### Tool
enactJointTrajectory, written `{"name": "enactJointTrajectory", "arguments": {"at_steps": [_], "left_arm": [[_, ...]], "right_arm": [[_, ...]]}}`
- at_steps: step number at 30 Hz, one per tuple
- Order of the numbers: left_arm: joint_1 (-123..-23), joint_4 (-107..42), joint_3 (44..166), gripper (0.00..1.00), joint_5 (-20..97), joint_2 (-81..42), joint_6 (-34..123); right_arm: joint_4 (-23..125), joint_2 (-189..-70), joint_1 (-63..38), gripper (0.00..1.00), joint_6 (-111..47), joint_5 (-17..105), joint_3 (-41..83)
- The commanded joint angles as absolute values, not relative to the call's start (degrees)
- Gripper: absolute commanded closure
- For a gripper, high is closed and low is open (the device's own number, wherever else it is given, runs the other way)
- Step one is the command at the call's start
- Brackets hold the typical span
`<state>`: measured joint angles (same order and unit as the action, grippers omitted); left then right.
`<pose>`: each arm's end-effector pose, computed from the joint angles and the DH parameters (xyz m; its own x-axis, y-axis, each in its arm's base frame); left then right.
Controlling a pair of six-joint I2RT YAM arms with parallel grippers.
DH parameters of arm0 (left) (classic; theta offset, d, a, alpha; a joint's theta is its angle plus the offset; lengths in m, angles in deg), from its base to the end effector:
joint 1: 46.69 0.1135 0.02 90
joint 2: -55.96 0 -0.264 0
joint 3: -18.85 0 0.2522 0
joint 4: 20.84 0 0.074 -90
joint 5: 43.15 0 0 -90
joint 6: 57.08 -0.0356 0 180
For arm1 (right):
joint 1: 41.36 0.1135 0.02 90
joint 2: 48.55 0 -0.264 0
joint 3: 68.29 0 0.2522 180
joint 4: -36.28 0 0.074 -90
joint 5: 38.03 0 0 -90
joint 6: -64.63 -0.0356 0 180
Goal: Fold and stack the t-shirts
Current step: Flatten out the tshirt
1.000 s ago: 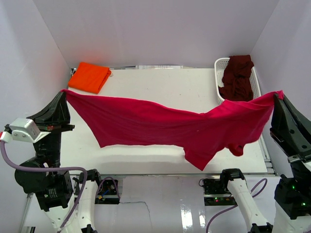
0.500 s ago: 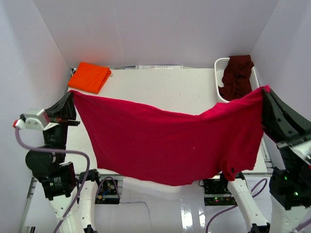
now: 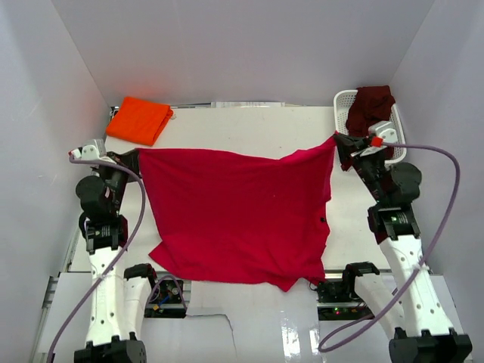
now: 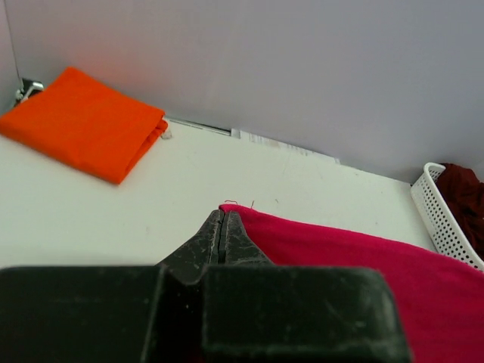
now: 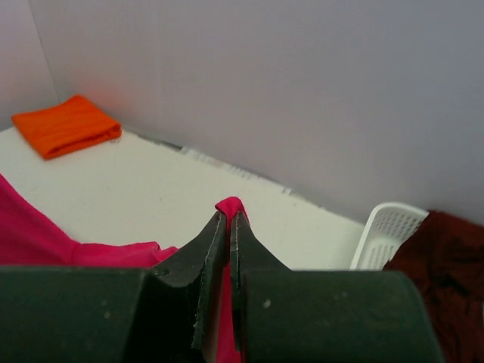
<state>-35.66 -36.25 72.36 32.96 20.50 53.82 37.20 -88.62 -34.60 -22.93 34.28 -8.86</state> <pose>0.1520 0.0209 0.3498 0.0245 -0.3480 -0.9372 0.0625 0.9361 -0.3460 0.1559 0.0294 0.4012 0.3308 -0.0016 -0.9437 -0.3847 0.9129 -0.1364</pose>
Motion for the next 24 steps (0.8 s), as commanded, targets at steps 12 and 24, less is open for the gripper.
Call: {"name": "enactJointTrajectory", "arguments": {"at_steps": [12,24], "left_arm": [[-37.9,-22.1,72.0,1.0,37.9,-6.9,63.1],[-44.8,-19.7,85.2,1.0,41.7,-31.2,59.2]], "right_arm": [[22.1,-109.3,-34.8,0.92,-30.3,34.7,-11.5],[20.4,-129.6,-34.8,0.92,-30.7,32.0,-2.7]]}}
